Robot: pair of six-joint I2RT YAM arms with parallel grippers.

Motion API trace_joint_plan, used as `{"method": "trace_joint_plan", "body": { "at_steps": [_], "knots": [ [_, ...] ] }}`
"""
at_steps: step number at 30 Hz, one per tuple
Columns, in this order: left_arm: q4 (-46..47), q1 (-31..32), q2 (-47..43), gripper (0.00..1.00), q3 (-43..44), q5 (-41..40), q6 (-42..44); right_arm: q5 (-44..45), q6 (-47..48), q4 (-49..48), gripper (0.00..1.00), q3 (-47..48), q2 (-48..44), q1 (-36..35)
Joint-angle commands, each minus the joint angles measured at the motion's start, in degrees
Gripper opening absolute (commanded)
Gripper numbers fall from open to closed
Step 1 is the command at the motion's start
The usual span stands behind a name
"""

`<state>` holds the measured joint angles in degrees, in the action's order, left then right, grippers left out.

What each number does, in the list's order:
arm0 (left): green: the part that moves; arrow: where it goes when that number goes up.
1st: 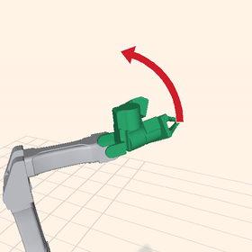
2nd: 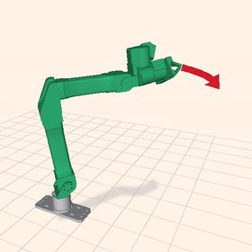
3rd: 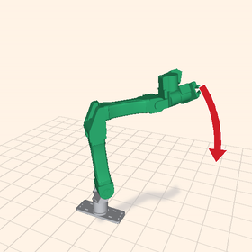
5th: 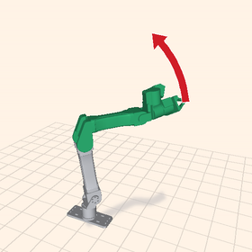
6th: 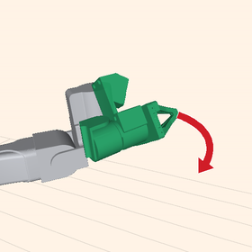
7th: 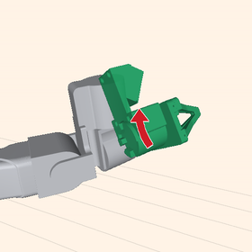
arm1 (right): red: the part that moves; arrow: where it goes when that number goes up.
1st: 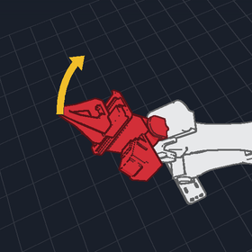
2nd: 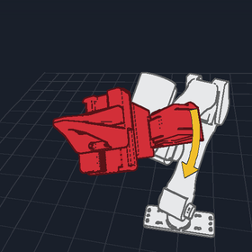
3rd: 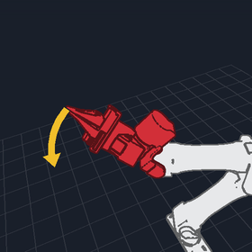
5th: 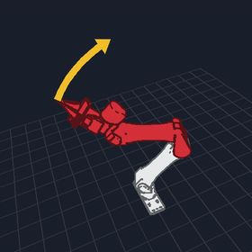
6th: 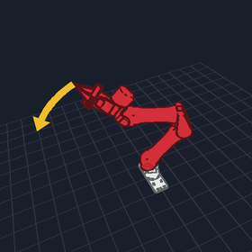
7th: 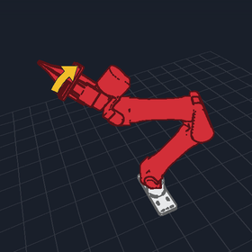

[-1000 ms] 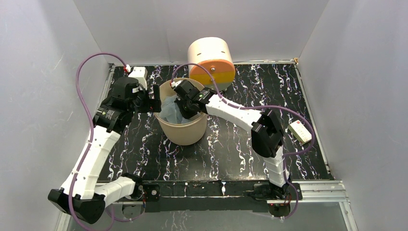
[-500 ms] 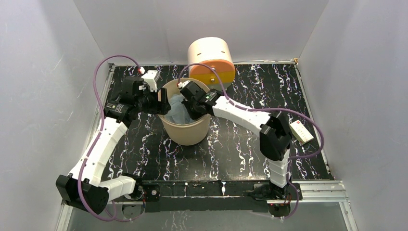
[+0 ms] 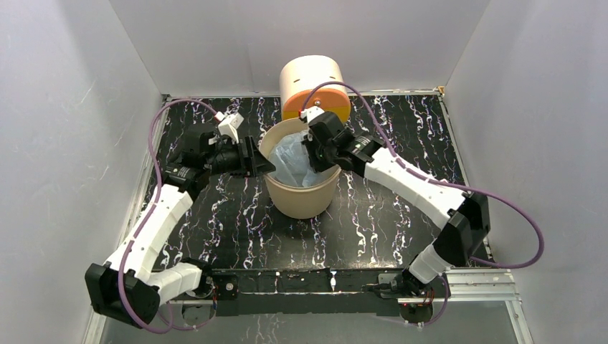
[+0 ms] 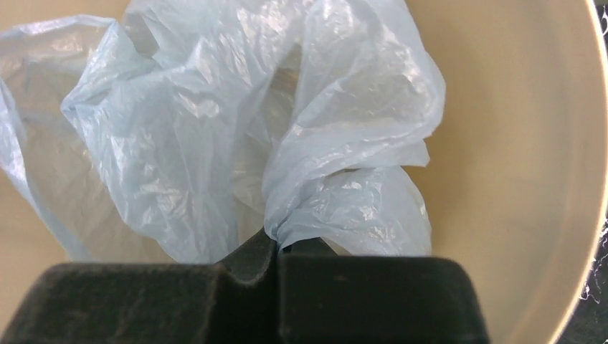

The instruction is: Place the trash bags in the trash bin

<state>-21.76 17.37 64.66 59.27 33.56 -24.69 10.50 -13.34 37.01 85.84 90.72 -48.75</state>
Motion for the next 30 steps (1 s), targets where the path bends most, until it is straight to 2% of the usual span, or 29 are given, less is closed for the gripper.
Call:
{"method": "trace_joint_plan", "body": {
  "at_steps": [1, 5, 9, 12, 16, 18, 22, 26, 30],
  "knots": [
    [6.7, 1.6, -5.1, 0.62, -1.8, 1.0, -8.7, -4.1, -0.6, -3.2, 0.0, -2.3, -4.3, 1.5],
    [11.5, 7.0, -4.9, 0.62, -4.2, 1.1, -12.2, -5.7, -1.2, -4.0, 0.0, -2.5, -5.3, 2.2],
    [11.8, 14.2, -4.9, 0.61, -4.7, -4.1, -12.3, -6.0, -2.0, -4.7, 0.0, -2.9, -6.0, 3.0],
    [9.9, 14.6, -6.4, 0.6, -5.8, -7.0, -12.7, -6.7, -2.2, -4.8, 0.0, -3.3, -6.8, 3.4],
    [9.7, 14.6, -8.7, 0.64, -7.4, -4.4, -12.2, -9.8, -2.2, -4.8, 0.0, -3.5, -8.0, 3.6],
    [7.2, 14.6, -10.5, 0.7, -7.1, -5.2, -7.9, -10.1, -2.8, -4.8, 0.0, -3.3, -8.6, 3.7],
    [4.7, 14.6, -13.5, 0.75, -3.8, -8.8, -2.2, -10.2, -3.6, -5.8, 0.0, -3.5, -10.4, 4.3],
    [3.1, 14.6, -13.1, 0.78, 0.5, -9.3, 2.8, -10.2, -5.4, -6.4, 0.01, -3.4, -12.2, 5.8],
    [1.9, 14.6, -11.2, 0.79, 3.2, -8.9, 5.8, -14.0, -8.2, -8.0, 0.05, -4.3, -14.0, 8.6]
  ]
}}
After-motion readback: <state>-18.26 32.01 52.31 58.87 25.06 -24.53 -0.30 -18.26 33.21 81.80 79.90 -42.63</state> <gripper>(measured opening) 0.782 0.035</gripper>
